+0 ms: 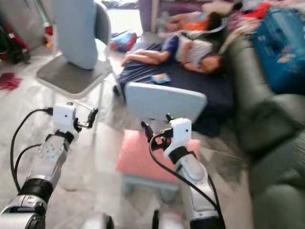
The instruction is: Move the pillow to the sofa
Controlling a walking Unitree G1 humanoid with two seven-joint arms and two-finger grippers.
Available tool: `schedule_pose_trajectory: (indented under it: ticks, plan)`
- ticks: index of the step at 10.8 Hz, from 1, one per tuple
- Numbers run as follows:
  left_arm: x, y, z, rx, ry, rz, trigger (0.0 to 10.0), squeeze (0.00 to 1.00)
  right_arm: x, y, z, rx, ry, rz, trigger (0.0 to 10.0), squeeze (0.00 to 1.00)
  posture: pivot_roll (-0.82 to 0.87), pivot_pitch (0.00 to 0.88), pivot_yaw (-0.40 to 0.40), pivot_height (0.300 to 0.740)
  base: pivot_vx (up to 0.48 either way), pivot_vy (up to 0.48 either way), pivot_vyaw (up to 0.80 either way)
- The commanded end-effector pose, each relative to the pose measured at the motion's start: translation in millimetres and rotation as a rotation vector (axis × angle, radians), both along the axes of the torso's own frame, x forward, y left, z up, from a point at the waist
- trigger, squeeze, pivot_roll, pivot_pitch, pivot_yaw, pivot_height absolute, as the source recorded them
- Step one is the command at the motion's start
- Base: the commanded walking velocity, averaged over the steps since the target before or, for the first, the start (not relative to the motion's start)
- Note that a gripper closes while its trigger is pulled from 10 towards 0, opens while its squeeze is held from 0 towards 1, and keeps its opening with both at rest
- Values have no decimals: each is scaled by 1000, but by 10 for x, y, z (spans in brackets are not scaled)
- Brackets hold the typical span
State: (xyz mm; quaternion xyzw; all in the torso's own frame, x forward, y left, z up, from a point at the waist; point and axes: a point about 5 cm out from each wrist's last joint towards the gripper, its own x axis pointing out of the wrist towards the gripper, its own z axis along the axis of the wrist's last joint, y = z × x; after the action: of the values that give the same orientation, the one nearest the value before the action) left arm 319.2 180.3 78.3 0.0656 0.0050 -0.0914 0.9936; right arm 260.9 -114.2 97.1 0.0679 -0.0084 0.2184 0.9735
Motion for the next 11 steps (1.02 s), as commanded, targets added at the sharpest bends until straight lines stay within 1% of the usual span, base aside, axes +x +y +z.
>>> schedule_pose_trajectory:
  ticks: [1, 4, 6, 9, 11]
  plan:
    - [-2, -108, -16, -14, 9, -29, 10000, 0, -4, -94, -27, -15, 15, -34, 10000, 0, -90, 122, -22, 740, 0, 0, -800]
    - [-16, -105, -24, -15, 14, -31, 10000, 0, -9, -80, -31, -17, 16, -32, 10000, 0, -91, 126, -22, 740, 0, 0, -800]
    - [-17, -107, -29, -21, 22, -38, 10000, 0, 0, -60, -36, -17, 20, -28, 10000, 0, -89, 127, -20, 740, 0, 0, -534]
    - [-17, -98, -24, -24, 26, -36, 10000, 0, 5, -39, -42, -13, 22, -26, 10000, 0, -85, 130, -19, 740, 0, 0, 0]
    - [-14, -94, -21, -27, 28, -34, 10000, 0, 18, -36, -61, -16, 37, -27, 10000, 0, -85, 136, -21, 740, 0, 0, -800]
